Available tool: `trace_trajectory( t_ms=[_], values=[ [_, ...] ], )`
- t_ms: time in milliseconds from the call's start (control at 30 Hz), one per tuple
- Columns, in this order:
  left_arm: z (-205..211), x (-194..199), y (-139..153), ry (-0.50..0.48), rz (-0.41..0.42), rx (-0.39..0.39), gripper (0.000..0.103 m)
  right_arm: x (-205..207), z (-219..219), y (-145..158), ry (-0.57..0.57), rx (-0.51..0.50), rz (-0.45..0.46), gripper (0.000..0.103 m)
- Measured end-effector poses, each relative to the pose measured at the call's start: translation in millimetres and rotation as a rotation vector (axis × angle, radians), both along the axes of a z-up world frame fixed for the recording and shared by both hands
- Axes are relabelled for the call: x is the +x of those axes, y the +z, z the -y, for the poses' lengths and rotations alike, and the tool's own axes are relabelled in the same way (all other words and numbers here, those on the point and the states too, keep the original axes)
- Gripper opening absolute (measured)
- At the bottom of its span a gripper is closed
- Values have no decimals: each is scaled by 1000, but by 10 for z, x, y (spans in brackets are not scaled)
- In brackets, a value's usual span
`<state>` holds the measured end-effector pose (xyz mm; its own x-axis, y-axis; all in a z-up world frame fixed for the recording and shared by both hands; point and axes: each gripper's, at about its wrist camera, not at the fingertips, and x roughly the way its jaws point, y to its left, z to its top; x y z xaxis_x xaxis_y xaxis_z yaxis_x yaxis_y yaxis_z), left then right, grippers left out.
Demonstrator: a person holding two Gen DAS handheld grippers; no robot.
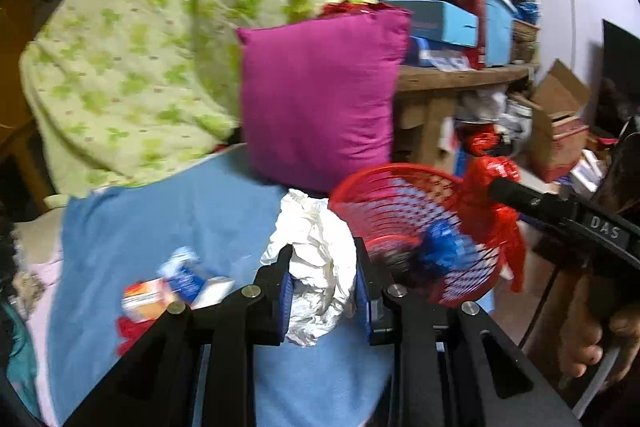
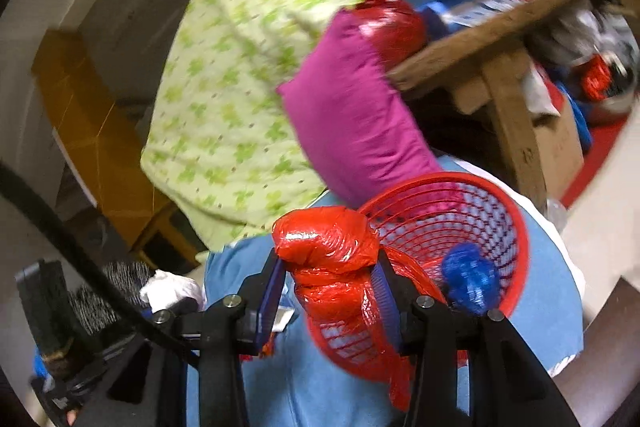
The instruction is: Collect trash
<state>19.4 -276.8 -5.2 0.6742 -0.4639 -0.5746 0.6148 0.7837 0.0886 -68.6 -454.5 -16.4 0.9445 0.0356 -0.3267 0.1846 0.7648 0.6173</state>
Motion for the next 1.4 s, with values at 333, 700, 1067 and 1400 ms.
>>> trace_trajectory(
  t_ms=[333, 700, 1067, 1400],
  values=[
    [840, 341, -321, -98, -107, 35, 55, 131, 528, -329, -53, 186, -54, 71],
    [185, 348, -277, -3, -47, 53, 63, -94, 601, -257, -84, 147, 17, 71],
    [-2147, 616, -129, 450, 92, 50, 70, 307, -412, 440, 133, -63, 64, 71],
    [-2932, 1084, -813, 583, -82, -47, 70, 1643, -1502, -75, 366, -220, -151, 70]
  ],
)
